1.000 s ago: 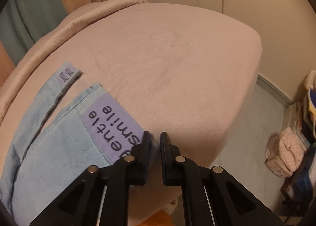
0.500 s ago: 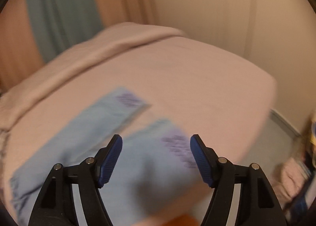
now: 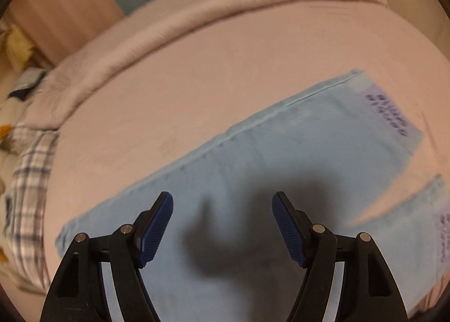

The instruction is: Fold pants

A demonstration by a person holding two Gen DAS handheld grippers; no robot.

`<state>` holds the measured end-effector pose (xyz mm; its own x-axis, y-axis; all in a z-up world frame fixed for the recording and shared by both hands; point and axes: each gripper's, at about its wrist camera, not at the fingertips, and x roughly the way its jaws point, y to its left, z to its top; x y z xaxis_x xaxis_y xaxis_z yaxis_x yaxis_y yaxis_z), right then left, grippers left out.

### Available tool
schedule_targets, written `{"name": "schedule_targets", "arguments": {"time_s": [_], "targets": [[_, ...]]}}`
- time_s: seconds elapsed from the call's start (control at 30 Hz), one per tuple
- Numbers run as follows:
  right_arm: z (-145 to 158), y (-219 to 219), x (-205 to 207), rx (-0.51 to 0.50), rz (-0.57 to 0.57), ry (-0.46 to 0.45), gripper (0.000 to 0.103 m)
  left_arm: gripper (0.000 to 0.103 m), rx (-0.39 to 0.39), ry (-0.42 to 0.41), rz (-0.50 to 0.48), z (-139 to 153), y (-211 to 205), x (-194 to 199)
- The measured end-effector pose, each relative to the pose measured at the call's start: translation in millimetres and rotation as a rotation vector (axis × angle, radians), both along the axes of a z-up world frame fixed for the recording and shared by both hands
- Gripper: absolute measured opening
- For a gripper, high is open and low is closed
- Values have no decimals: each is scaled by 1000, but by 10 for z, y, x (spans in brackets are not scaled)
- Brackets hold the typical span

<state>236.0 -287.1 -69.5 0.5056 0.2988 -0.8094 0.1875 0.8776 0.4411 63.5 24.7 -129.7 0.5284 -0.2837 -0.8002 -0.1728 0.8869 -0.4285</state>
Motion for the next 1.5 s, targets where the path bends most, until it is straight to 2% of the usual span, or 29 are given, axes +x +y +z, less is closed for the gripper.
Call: {"name": "schedule_targets", "arguments": {"time_s": [0.1,0.27,0.4,0.5,0.63,0.67,0.7,0.8,0.87,0.97,1.03,1.13,1.23,1.3,1.4,1.5], "targets": [[-177,132,394,-18,-35,73,72,61,2,5,-5,-26,-8,-6],[-432,186,814,-101,-108,177,72,62,-26,7,1,-43,28,-9],[-478,265,942,-215,-117,178,72,62,-34,9,1,-37,67,1],[-501,306,940,-275,-129,184,61,63,-44,6,7,-37,49,-14],[-467,252,837,-325,-146,147,17,63,-57,0,5,-39,73,-6],[-459,214,784,-304,-143,131,9,63,-63,0,5,-45,94,7],[-447,184,743,-278,-140,122,5,62,-66,0,5,-43,107,1],[-246,112,508,-204,-126,39,3,62,-87,-3,12,-32,154,-16],[-23,130,315,-159,-112,-52,3,62,-102,-5,19,-33,173,-27],[286,-50,-280,-5,-103,-205,3,62,-117,-6,26,-37,203,-52],[419,-137,-673,55,-99,-302,3,62,-125,-2,30,-27,231,-65],[438,-200,-1263,96,-94,-367,3,61,-138,9,39,21,260,-80],[200,-333,-1476,144,-104,-340,4,61,-158,-7,45,140,303,-72],[31,-344,-1527,111,-99,-299,4,63,-166,-33,53,238,329,-56],[-273,-390,-1482,43,-89,-206,3,69,-147,-67,65,402,345,47],[-671,-358,-1412,86,-83,-89,3,76,-122,-107,68,551,316,203]]}}
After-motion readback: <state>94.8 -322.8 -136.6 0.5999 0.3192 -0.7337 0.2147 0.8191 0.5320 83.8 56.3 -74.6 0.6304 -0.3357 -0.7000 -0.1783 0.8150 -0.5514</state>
